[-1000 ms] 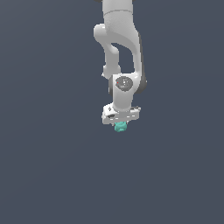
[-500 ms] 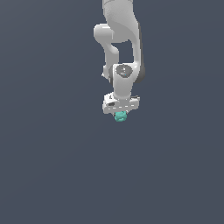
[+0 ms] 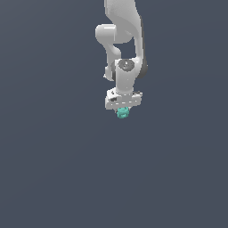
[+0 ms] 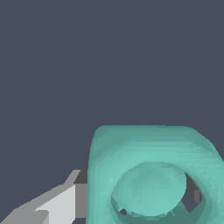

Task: Pick up the object and move it to a goal position.

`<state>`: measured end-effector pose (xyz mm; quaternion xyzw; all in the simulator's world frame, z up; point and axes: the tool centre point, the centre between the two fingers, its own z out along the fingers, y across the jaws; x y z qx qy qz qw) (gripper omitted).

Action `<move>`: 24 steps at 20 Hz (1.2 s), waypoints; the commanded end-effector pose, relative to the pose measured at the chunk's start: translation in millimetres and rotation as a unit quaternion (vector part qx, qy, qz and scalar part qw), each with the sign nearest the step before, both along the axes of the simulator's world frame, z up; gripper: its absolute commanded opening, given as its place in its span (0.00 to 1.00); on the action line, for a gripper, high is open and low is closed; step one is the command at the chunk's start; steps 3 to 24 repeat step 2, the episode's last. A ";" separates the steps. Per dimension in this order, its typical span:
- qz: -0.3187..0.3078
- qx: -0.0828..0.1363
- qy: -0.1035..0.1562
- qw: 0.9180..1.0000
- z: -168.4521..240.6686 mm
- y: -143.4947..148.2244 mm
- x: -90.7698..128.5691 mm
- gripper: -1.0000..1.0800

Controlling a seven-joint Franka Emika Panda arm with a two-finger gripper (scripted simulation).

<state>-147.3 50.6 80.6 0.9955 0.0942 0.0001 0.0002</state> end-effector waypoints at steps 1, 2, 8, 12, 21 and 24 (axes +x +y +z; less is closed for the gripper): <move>0.000 0.000 0.000 1.000 1.2 0.1 -3.1 0.00; 0.000 0.000 0.000 1.000 1.2 0.1 -3.3 0.00; 0.000 0.000 0.000 1.000 1.2 0.1 -3.3 0.00; 0.000 0.000 0.000 1.000 1.2 0.1 -3.3 0.00; 0.000 0.000 0.000 1.000 1.2 0.1 -3.3 0.00; 0.000 0.000 0.000 1.000 1.2 0.1 -3.3 0.00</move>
